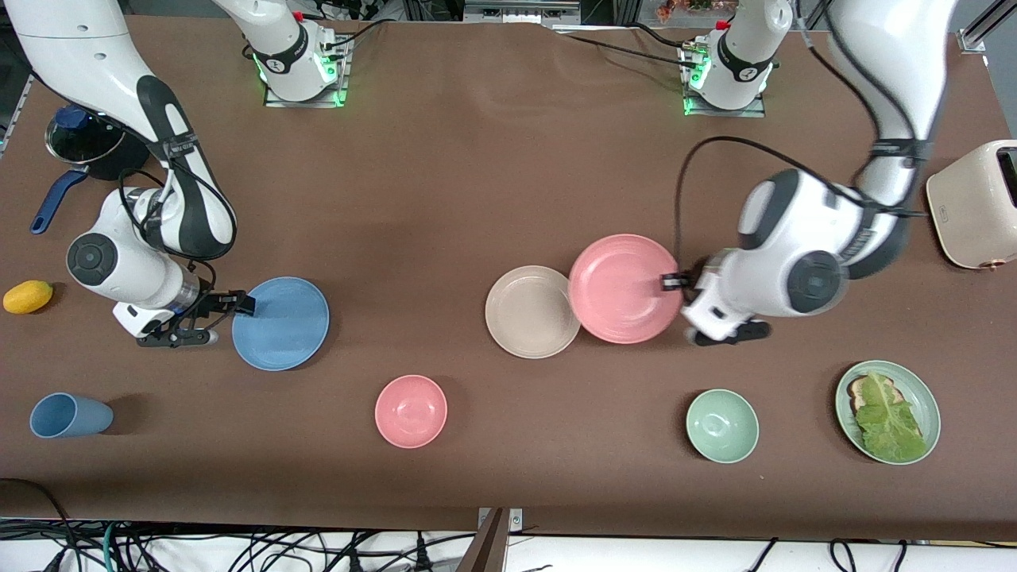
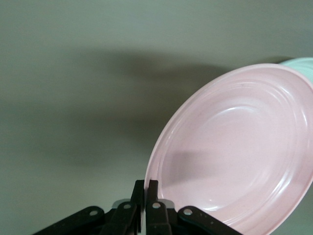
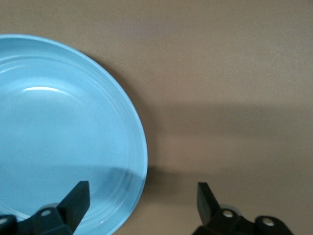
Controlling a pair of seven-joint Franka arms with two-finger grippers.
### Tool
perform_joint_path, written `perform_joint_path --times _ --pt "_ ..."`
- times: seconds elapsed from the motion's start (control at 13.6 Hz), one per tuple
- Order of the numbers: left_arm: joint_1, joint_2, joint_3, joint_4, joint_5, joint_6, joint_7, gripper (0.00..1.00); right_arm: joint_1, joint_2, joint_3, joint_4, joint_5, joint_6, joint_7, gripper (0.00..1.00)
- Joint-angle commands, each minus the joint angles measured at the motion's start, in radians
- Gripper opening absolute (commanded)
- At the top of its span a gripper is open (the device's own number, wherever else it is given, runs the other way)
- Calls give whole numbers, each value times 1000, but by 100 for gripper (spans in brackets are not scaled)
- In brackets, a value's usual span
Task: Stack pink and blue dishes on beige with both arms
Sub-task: 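Grasp the pink plate rim with the left gripper and carry it onto the beige plate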
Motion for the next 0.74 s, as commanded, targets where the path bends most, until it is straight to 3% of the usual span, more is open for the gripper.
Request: perform_joint_path --times 0.0,0.44,0.51,0.66 --pt "-97 105 18 89 -9 75 -78 0 -12 4 7 -12 18 24 -23 88" --pt "-236 202 72 91 72 254 -228 0 -12 5 9 -26 18 32 -23 63" --pt "-233 200 72 91 69 252 -228 14 -12 5 9 -26 18 32 -23 56" --pt "-223 193 73 92 70 251 -225 81 -14 5 9 -26 18 30 -24 41"
